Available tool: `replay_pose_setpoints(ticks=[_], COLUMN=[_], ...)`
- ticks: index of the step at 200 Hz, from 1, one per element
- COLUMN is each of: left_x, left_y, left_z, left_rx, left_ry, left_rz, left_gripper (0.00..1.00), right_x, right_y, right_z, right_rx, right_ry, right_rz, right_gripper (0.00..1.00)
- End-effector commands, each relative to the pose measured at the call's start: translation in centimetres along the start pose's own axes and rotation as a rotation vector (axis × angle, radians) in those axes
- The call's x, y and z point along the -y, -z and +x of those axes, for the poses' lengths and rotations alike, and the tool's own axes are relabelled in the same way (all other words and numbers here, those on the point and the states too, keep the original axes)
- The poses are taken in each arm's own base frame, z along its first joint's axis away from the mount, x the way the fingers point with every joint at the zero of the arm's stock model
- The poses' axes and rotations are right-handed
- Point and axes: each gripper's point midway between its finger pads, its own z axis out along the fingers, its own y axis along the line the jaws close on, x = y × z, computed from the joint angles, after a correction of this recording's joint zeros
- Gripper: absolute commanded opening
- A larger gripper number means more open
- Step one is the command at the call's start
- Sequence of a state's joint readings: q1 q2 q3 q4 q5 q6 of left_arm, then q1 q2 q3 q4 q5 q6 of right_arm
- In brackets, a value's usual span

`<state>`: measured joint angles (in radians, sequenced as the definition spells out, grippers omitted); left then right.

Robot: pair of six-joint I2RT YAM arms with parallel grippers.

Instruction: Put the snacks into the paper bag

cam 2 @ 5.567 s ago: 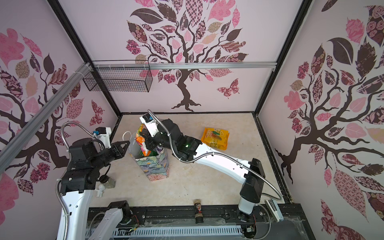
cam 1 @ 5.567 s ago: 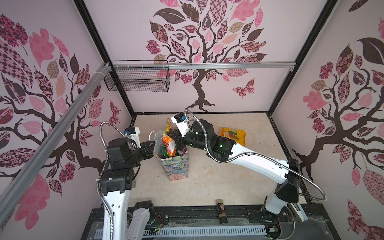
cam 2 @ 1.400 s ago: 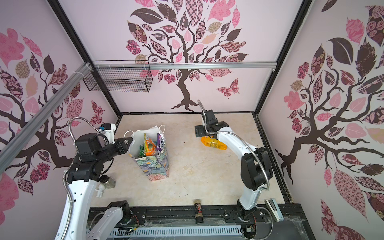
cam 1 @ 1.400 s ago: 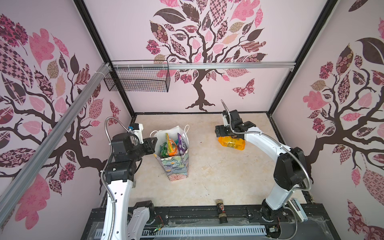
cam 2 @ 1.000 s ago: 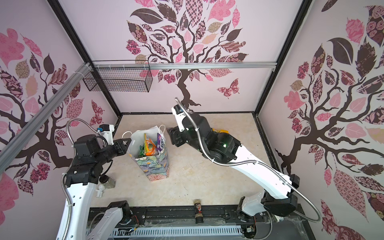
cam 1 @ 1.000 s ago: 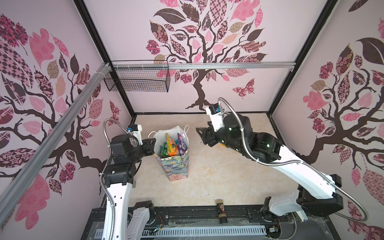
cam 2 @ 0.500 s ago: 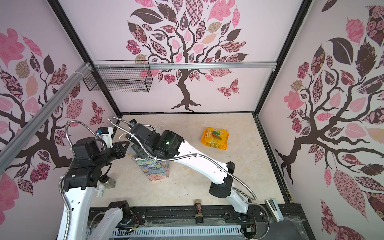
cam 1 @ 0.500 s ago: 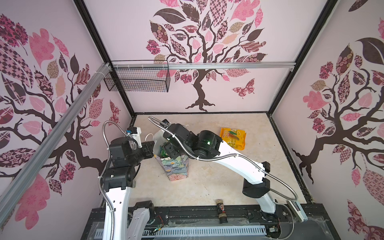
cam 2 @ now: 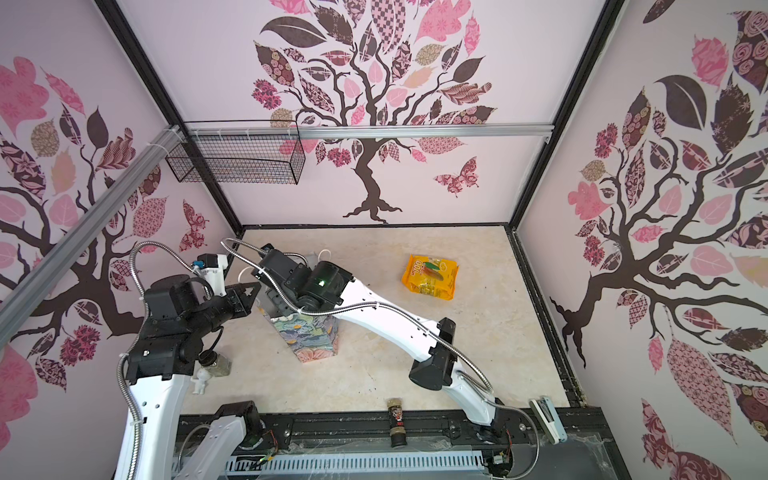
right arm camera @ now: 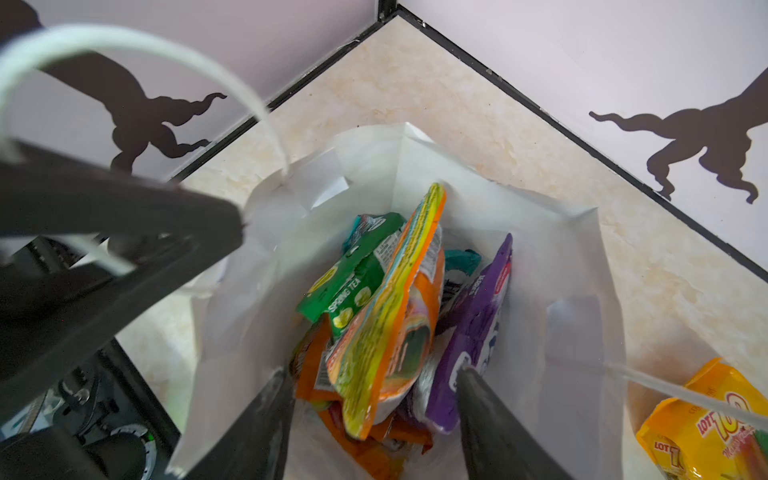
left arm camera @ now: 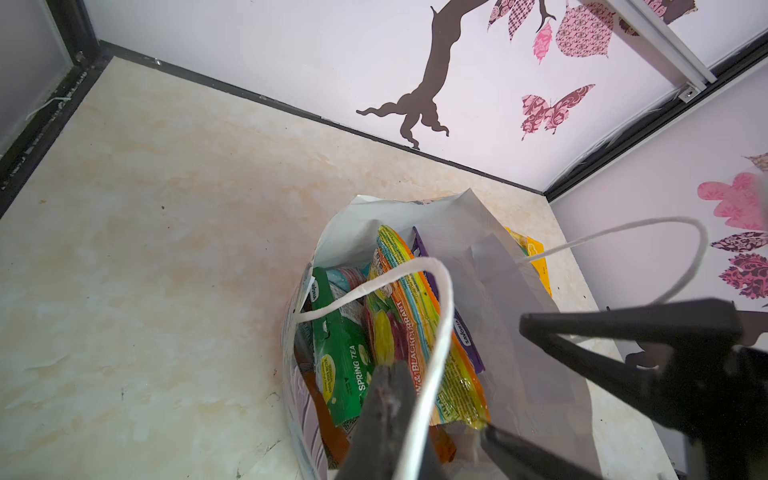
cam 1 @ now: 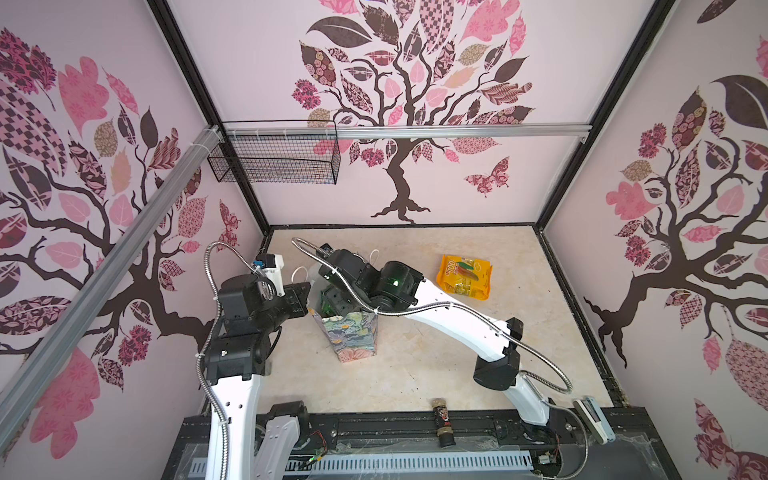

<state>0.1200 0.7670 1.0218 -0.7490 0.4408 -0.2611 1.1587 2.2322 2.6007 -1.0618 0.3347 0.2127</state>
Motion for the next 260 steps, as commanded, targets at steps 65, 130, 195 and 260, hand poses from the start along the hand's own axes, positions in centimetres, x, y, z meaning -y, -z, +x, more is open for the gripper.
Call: replay_pose_setpoints(ticks=[65,130,195,260], left_x=[0.6,0.4,-0.2,-0.3], left_y=[0.4,0.3,0.3,0.4], left_z=[-0.9,-0.9,-0.7,-0.8], left_rx=[0.029,0.027,0.024,0.024], left_ry=[-0.024,-0.024,-0.032,-0.036], left_rz=[0.019,0.011,-0.023,-0.029], left_gripper=[0.05,0.04,0.04,0.03], right_x=[1.4,1.0,-2.4,-2.1], right_y=[-5.9,-4.3,2.5,4.1], right_z=[2.1,0.1,-5.6,-6.4], right_rx=[-0.085,-0.030,0.155,0.208], right_ry=[-0.034,-0.066,-0.097,-0.212], right_rz=[0.009,-0.064,-0.381,-0.610], right_gripper=[0.54,0.00,0.00,0.00])
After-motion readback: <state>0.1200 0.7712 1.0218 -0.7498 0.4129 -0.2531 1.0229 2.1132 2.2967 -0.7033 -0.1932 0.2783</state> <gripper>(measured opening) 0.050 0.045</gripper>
